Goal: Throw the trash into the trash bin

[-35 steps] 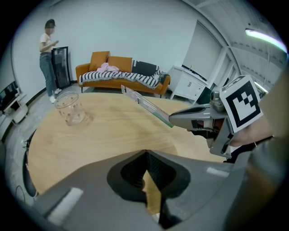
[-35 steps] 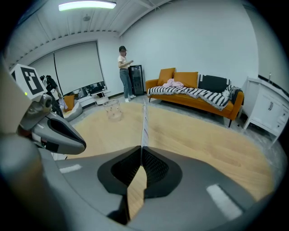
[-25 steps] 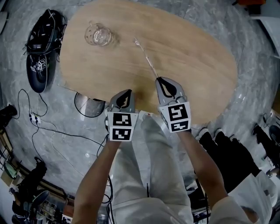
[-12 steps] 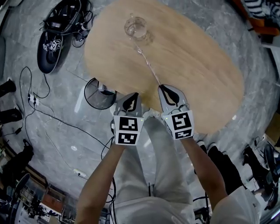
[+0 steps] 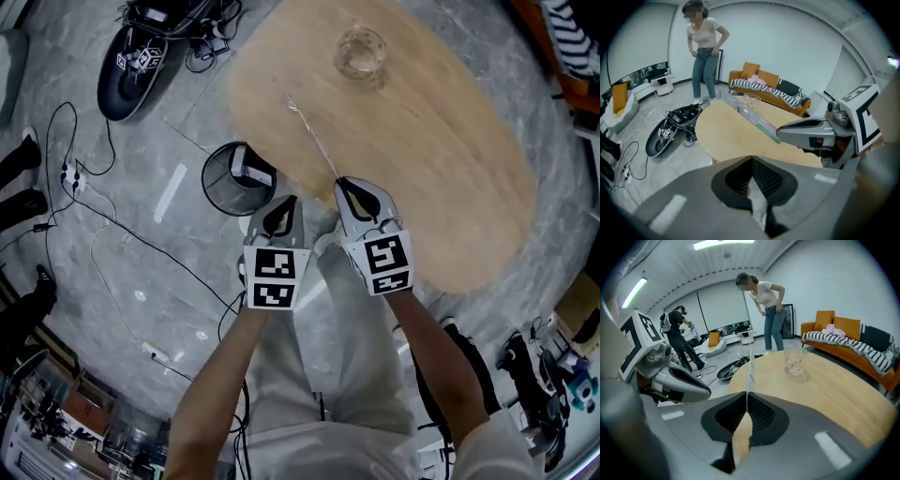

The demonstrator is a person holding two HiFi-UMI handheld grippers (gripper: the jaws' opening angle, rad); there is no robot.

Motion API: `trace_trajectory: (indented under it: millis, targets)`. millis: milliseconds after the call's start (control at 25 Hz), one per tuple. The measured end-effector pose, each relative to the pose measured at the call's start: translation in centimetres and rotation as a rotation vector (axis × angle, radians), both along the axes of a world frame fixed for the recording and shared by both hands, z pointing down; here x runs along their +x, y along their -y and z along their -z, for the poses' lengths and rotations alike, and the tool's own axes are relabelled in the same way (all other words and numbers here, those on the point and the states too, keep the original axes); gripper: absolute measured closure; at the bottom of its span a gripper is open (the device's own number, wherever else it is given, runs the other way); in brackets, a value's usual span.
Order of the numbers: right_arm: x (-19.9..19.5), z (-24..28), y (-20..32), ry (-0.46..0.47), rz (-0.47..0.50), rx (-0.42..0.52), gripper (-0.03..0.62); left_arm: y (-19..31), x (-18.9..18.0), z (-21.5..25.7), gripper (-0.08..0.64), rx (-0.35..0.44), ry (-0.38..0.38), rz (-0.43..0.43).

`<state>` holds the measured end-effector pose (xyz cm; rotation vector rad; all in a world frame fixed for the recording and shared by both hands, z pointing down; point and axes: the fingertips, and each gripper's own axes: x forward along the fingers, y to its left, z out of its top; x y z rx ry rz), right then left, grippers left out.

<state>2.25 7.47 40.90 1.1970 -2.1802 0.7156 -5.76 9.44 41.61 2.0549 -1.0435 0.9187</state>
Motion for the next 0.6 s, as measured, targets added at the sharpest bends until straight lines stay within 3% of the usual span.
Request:
trace_trajectory:
  millis: [600]
  targets:
    - [-12.0,-3.1,-3.5,0.014,0.168,-0.098,0.549,-1.2,-9.7,-3.0,0.560,-0.037,-0.003,0.098]
